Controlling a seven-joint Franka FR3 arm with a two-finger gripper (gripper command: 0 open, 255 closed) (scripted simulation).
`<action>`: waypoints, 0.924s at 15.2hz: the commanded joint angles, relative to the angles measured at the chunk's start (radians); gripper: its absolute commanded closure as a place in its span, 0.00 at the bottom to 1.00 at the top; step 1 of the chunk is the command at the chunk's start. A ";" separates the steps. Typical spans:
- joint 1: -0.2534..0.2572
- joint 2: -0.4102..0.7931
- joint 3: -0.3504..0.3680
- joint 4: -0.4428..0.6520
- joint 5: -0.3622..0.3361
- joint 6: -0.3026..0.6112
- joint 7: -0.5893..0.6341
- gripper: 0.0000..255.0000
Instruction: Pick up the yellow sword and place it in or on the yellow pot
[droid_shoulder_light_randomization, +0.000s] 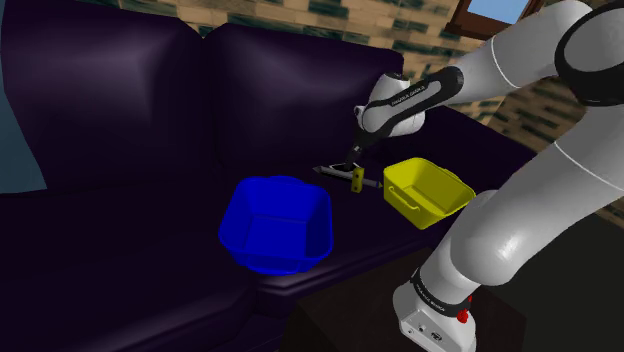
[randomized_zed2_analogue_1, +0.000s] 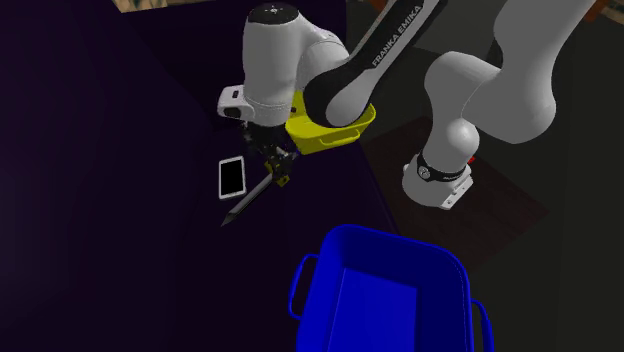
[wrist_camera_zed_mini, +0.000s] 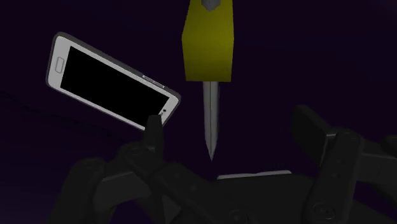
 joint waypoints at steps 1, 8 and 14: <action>-0.014 0.174 0.111 0.160 -0.134 -0.167 0.187 0.00; 0.009 0.299 0.095 0.198 -0.157 -0.138 0.219 0.00; 0.005 0.318 0.093 0.194 -0.155 -0.116 0.217 0.00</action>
